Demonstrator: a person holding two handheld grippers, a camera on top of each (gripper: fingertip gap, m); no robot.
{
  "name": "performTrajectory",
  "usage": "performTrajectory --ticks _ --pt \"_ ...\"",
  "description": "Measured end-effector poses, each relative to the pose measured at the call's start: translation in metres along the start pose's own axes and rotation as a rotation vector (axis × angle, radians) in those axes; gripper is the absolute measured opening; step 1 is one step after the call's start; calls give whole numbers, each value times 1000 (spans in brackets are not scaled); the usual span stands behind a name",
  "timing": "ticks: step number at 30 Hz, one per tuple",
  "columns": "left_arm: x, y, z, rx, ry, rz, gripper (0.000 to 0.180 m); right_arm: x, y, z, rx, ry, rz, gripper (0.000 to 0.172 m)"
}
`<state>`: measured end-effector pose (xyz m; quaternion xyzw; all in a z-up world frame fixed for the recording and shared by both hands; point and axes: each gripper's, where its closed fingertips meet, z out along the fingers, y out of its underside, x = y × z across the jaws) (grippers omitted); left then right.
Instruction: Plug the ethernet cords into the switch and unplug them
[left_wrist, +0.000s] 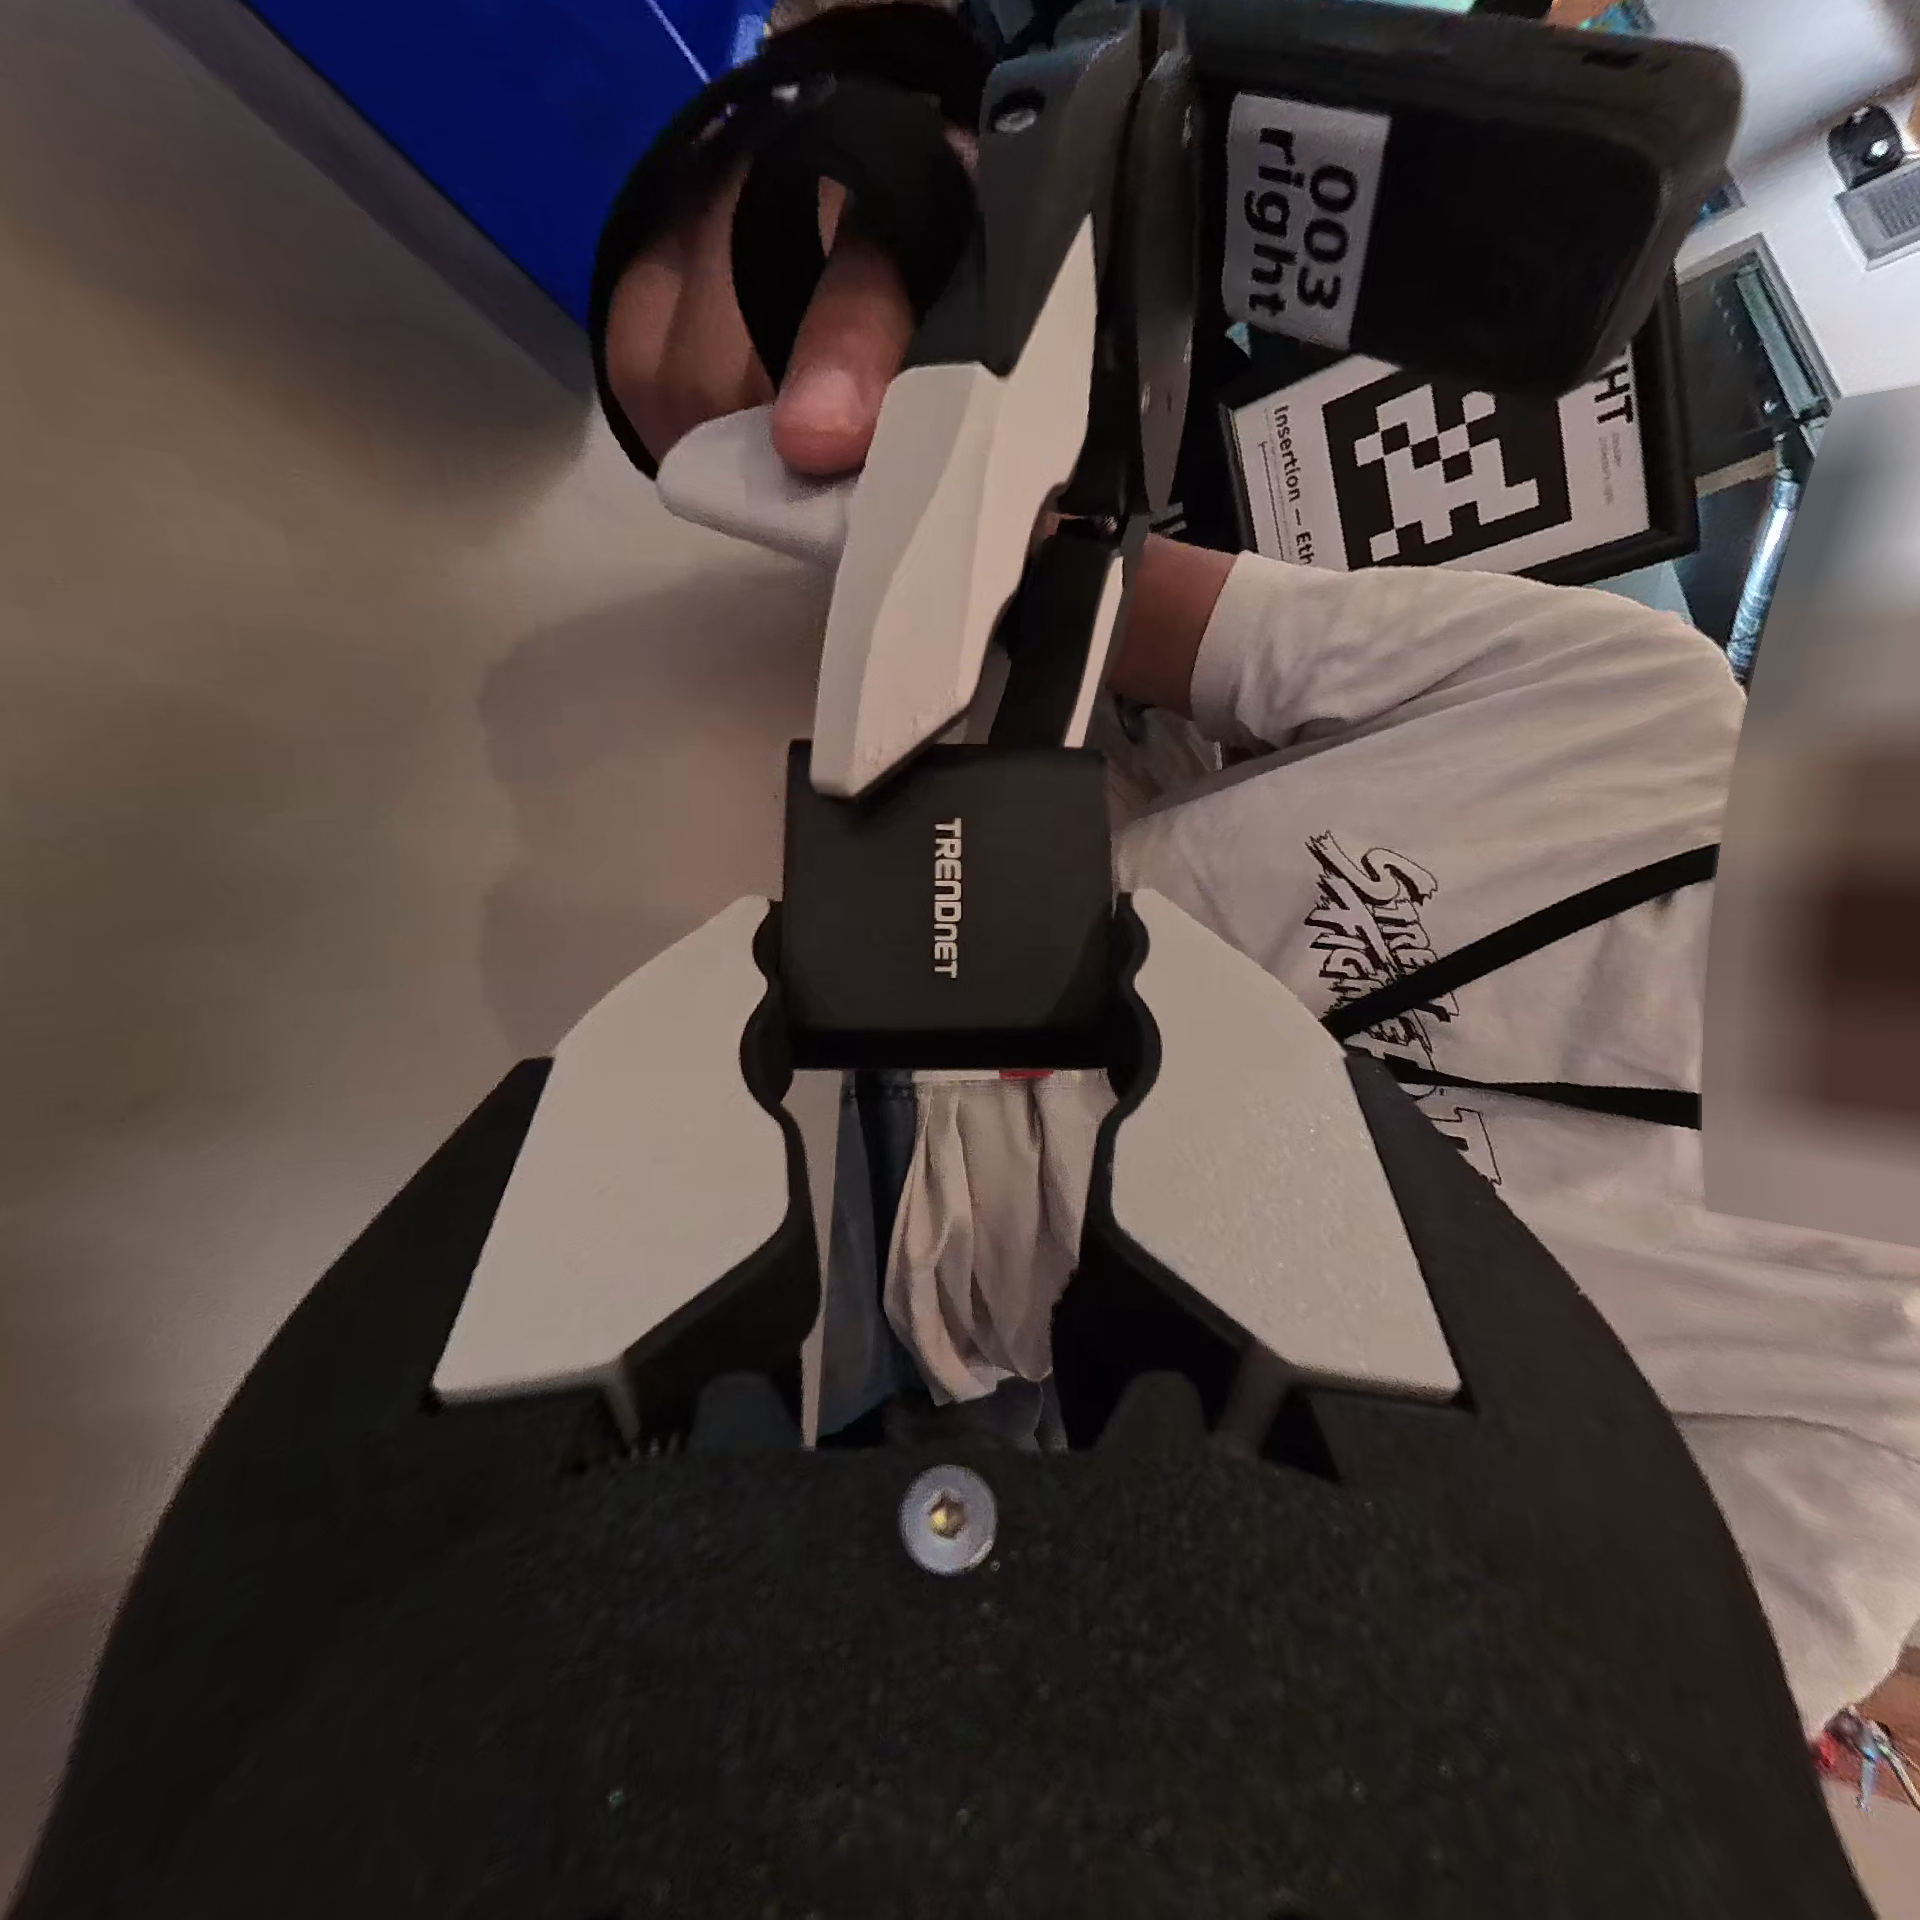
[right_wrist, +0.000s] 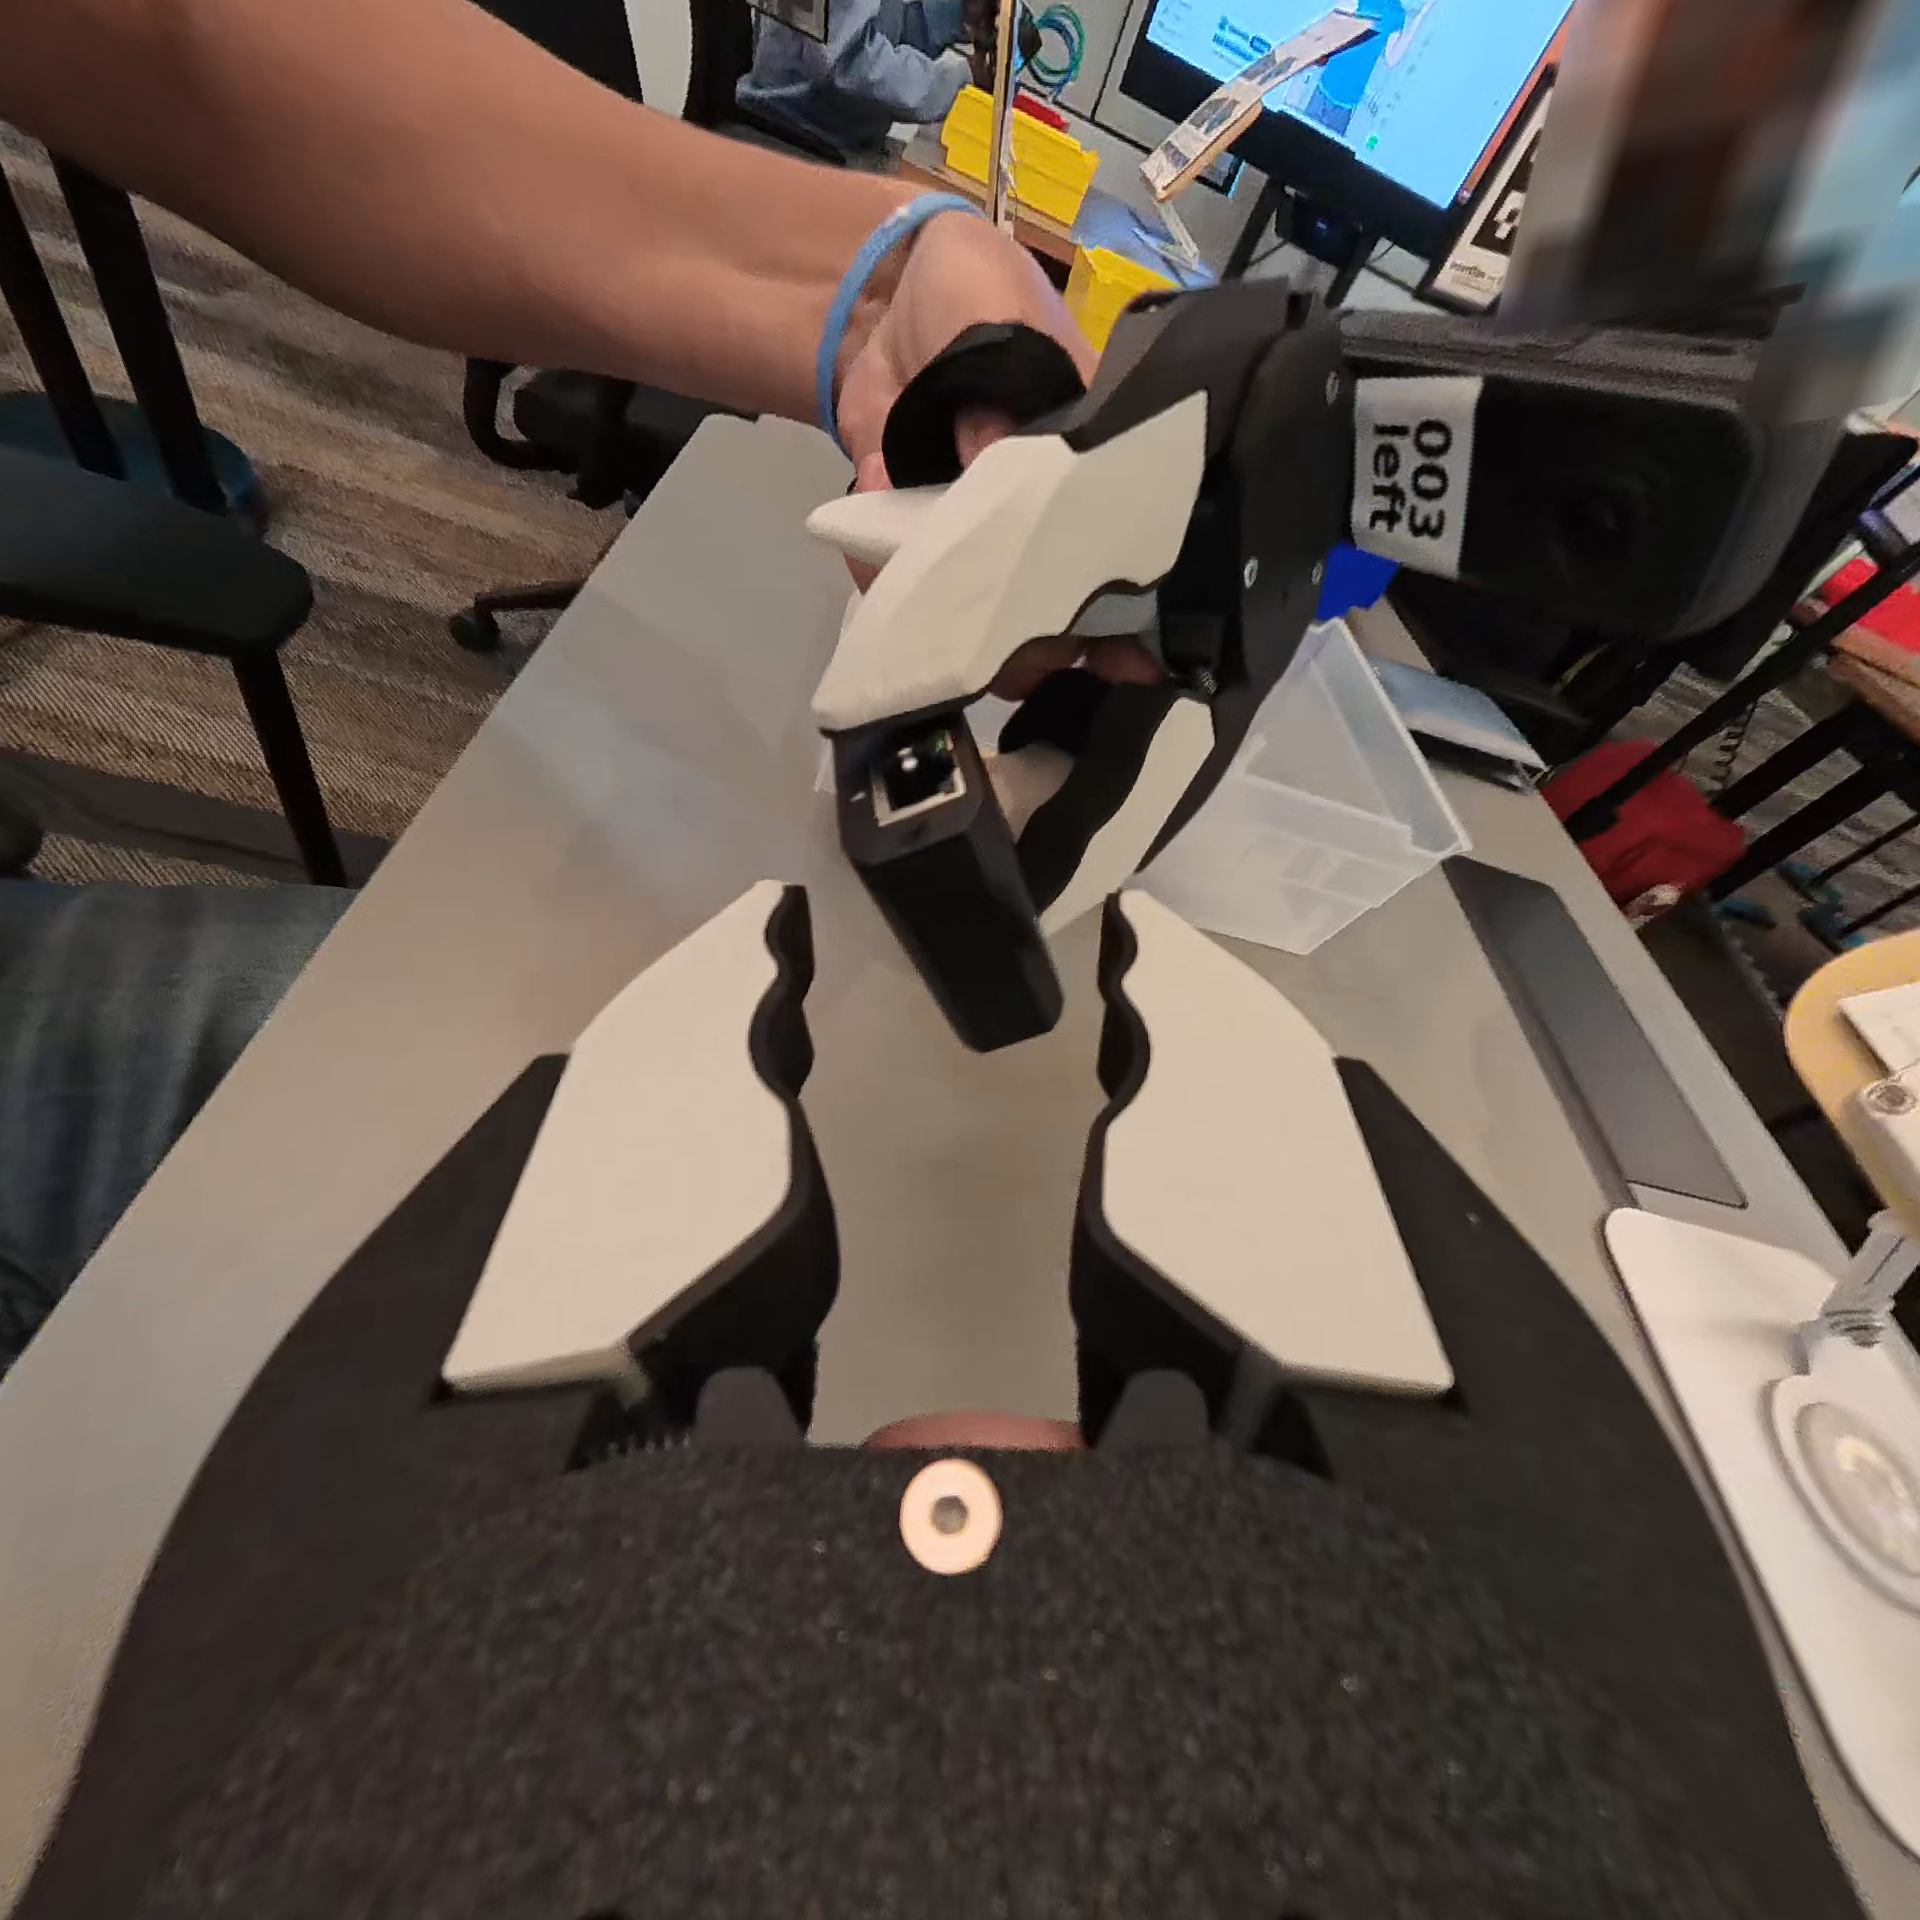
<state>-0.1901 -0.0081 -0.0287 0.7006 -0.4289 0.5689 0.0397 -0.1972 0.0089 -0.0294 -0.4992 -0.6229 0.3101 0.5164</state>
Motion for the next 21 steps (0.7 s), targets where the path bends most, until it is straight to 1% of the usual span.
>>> performTrajectory --ticks 3,9,17,21 --pt "-1 2 9 -27 -11 -8 59 -5 -2 4 -23 -1 -64 49" --pt "-1 1 26 -58 47 -13 59 -21 -6 7 -12 -6 -168 38" --pt "13 -1 42 -115 109 48 59 -26 2 1 -26 -13 -184 32" --pt "18 -3 46 -123 144 89 58 -29 -1 -5 18 2 -196 26"
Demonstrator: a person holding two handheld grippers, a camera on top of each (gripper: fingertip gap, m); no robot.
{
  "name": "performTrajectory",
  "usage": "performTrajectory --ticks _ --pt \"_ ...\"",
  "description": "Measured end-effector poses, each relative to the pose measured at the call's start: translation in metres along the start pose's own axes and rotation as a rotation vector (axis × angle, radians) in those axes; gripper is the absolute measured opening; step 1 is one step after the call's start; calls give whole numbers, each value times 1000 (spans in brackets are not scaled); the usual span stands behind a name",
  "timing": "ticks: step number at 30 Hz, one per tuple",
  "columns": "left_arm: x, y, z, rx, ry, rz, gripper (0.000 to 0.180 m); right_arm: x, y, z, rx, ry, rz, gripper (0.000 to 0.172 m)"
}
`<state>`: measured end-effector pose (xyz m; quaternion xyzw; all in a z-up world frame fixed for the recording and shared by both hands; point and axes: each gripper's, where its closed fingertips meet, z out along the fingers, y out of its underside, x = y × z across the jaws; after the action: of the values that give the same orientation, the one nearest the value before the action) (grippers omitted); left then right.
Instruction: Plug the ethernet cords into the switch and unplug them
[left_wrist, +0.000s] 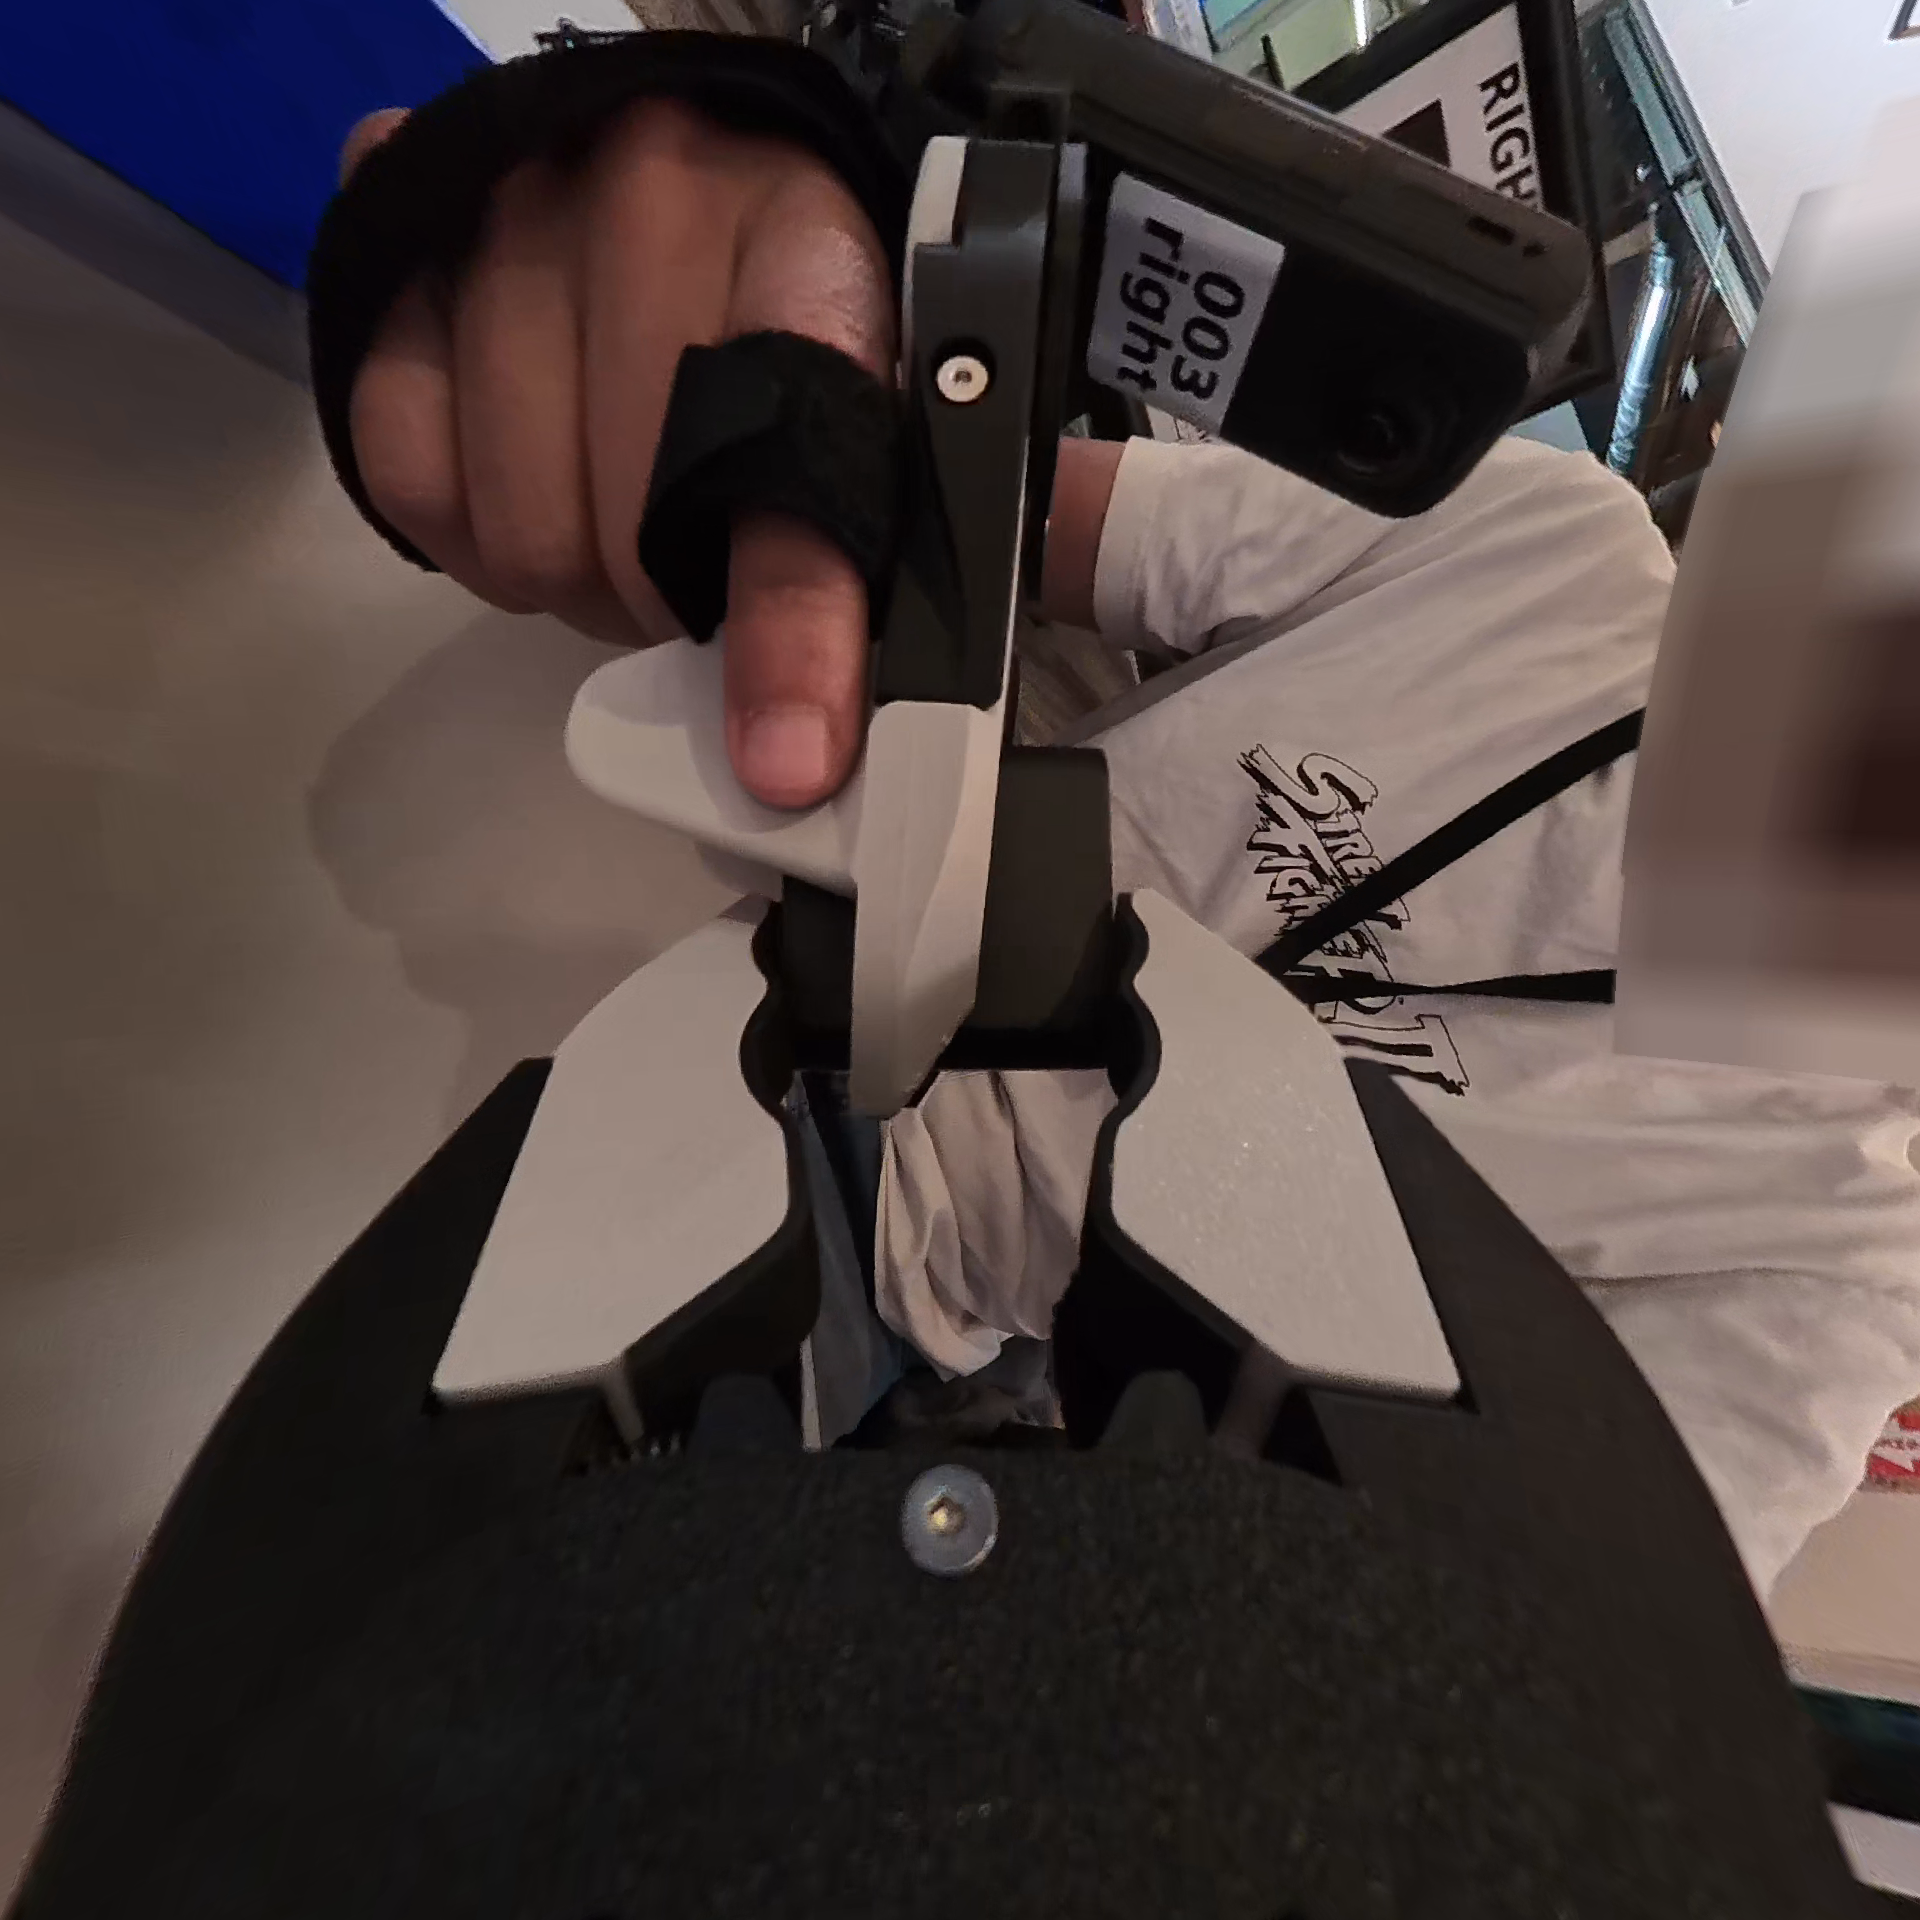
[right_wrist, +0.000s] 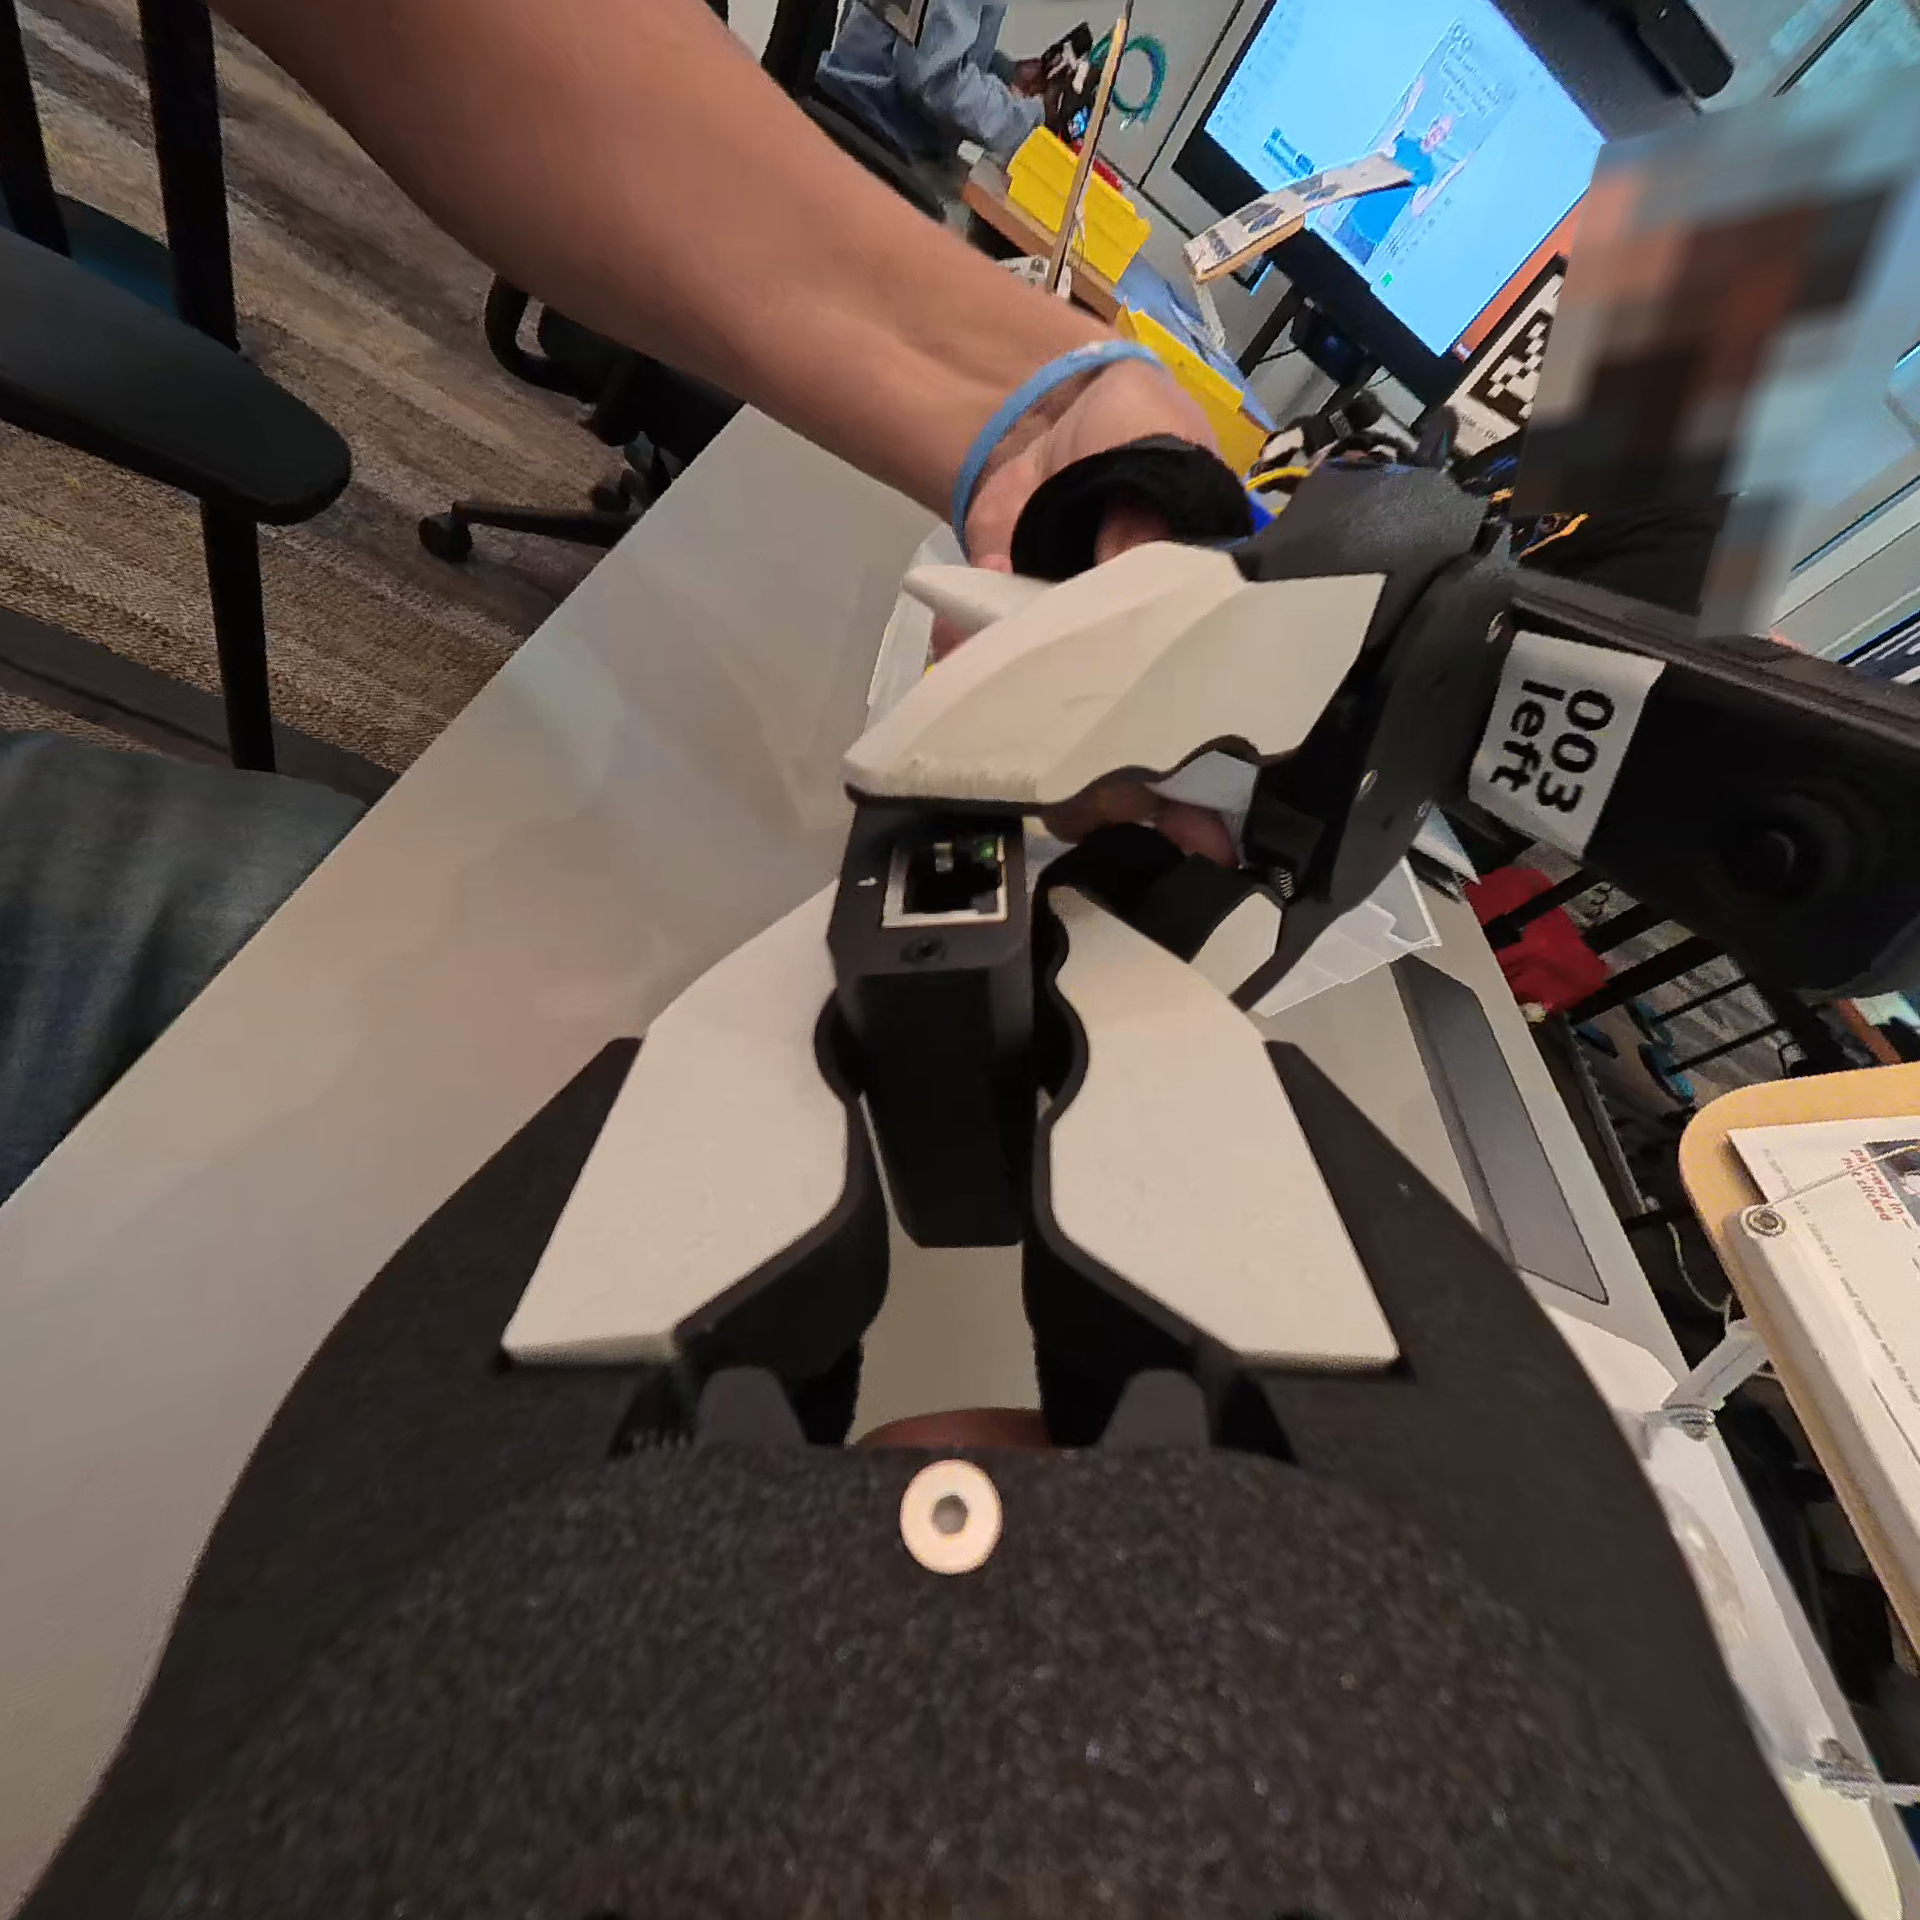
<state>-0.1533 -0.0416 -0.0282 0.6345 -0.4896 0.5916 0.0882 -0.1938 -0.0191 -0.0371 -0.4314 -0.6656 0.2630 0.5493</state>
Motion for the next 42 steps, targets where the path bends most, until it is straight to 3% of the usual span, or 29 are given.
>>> performTrajectory --ticks 7,21,23,27,32,36,42 --pt "0 -5 5 7 56 40 58 2 0 -4 -16 71 -103 26" --pt "-5 -1 -2 58 -11 64 61 6 8 4 -60 111 -137 26" --pt "-2 1 -8 123 -41 87 74 7 8 5 -63 106 -133 26" --pt "-5 23 -29 324 -265 124 76 20 16 3 -79 127 -123 25" --pt "15 56 -49 797 -404 195 73 63 26 7 -52 242 -198 25" --pt "15 91 -44 1033 -547 260 70 90 41 22 20 403 -293 25" --pt "-7 116 -26 1005 -772 301 71 95 87 43 -14 408 -250 25"
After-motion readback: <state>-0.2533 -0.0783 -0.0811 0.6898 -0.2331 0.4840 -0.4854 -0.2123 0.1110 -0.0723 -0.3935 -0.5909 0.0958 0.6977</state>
